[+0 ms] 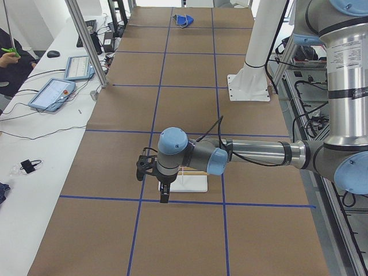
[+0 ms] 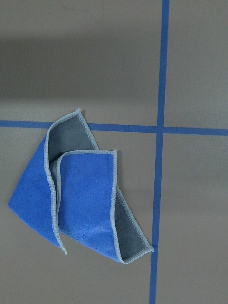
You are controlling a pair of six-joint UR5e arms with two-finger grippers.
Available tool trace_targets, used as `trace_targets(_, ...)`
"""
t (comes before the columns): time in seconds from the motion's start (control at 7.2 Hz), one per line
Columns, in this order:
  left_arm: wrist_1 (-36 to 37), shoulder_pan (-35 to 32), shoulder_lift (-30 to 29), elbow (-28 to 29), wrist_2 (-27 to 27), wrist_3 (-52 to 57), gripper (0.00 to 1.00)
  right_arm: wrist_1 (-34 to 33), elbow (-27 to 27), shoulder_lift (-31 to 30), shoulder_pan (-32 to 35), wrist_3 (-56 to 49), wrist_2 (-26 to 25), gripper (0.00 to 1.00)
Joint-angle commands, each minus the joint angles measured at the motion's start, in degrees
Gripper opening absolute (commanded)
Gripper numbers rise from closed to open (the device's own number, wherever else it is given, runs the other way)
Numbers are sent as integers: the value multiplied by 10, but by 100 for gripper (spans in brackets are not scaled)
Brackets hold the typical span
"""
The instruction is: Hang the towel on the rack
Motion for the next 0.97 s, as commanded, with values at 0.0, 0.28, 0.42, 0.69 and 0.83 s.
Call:
trace_targets(0.0,1,0,0,0,-1,0,99,15,-25,-2,-1,-18,-4,100)
trace_targets(0.28,1,0,0,1,-1,0,99,15,-26,-1,-1,-18,-4,100)
trace_targets(0.42,1,0,0,0,-1,0,99,15,-26,-1,-1,-18,-4,100)
trace_targets(0.69,0,0,0,0,-1,0,99,18,-44,1,-1,-22,-4,100)
trace_targets(0.83,0,0,0,0,-1,0,99,80,-99,3,-1,-41,-4,100)
